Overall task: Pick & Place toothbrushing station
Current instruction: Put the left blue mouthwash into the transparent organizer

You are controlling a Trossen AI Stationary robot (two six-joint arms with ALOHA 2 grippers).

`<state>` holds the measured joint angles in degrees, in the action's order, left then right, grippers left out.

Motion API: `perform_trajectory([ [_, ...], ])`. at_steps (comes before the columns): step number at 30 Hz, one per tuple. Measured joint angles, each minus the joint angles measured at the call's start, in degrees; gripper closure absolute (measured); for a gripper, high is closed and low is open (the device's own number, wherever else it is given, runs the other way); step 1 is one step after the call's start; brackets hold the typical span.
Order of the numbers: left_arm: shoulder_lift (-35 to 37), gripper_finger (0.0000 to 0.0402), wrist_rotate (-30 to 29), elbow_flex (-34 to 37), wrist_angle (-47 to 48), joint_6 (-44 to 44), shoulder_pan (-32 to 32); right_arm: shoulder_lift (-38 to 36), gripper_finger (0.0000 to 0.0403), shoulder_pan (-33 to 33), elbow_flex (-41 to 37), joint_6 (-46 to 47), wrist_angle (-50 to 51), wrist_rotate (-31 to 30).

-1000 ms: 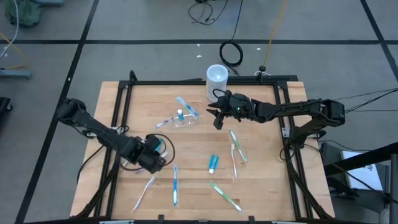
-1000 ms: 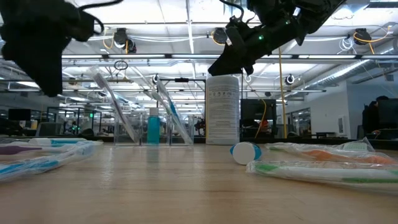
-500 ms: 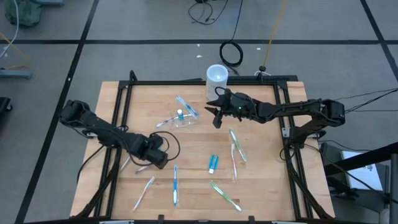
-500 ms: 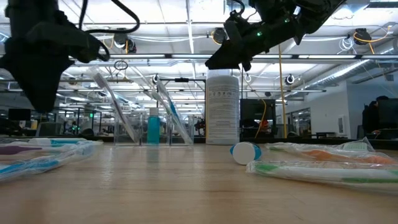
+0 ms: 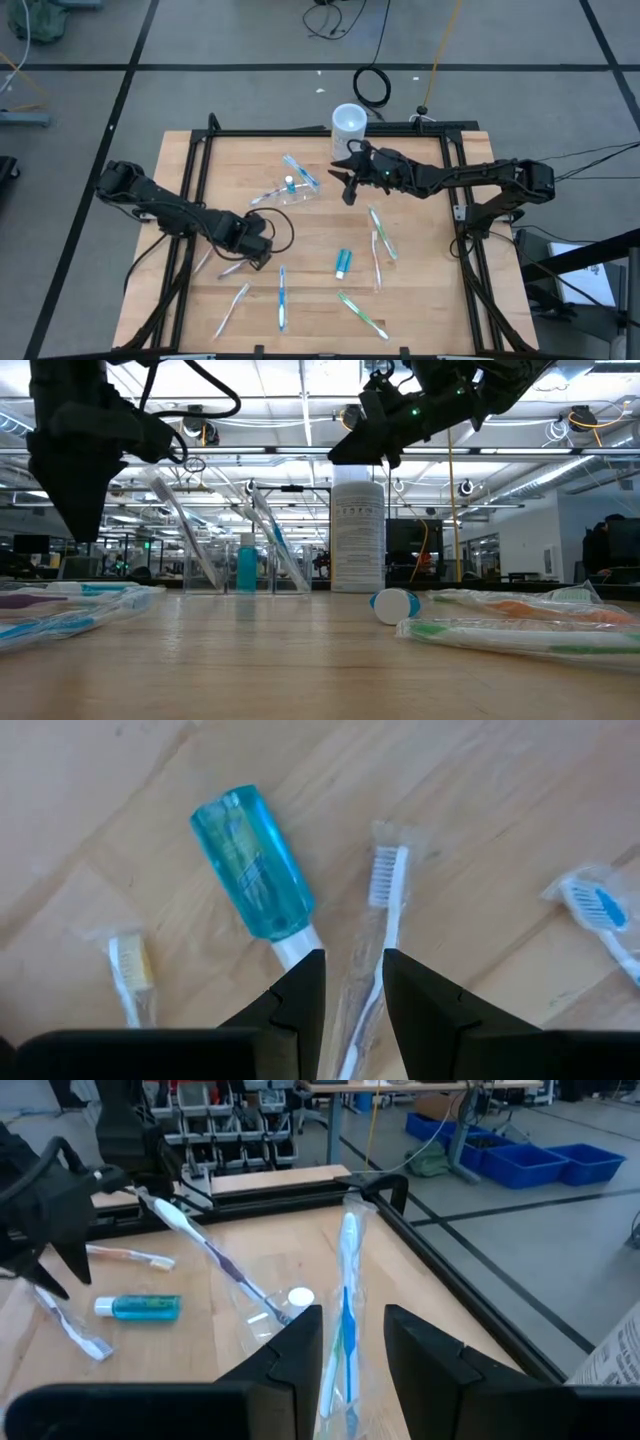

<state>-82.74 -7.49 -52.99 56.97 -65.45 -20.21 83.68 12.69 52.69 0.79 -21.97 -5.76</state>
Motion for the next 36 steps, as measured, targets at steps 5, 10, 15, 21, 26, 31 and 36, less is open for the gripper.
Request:
perform_trajectory([
  [5, 0.02, 0.0276, 0.05, 0.12, -0.03, 0.44, 0.00, 0.00, 0.0303, 0.00, 0.00, -0.70, -2.41, 0.00],
  [10, 0.02, 0.0231, 1.07, 2.08, -0.09, -1.49, 0.00, 0.00, 0.0303, 0.00, 0.00, -3.75, -6.78, 0.00],
  [15, 0.02, 0.0186, 1.24, 5.23, -0.38, -6.30, 0.00, 0.00, 0.0303, 0.00, 0.00, -5.79, -9.31, 0.00],
  [21, 0.02, 0.0171, 0.78, 9.08, -6.45, -11.90, -0.07, 0.00, 0.0303, 0.00, 0.00, -12.80, -11.80, -0.01],
  [26, 0.04, 0.0184, -2.07, 9.60, -7.64, -13.35, 0.06, 0.00, 0.0303, 0.00, 0.00, -16.26, -14.32, -0.02],
  [31, 0.04, 0.0207, -1.57, 9.60, -7.64, -14.21, 0.23, 0.00, 0.0303, 0.02, 0.00, -16.71, -15.80, -0.13],
  [36, -0.81, 0.0229, -1.25, 9.60, -9.92, -14.98, -0.38, 0.00, 0.0303, 0.02, 0.00, -16.71, -16.08, -0.15],
])
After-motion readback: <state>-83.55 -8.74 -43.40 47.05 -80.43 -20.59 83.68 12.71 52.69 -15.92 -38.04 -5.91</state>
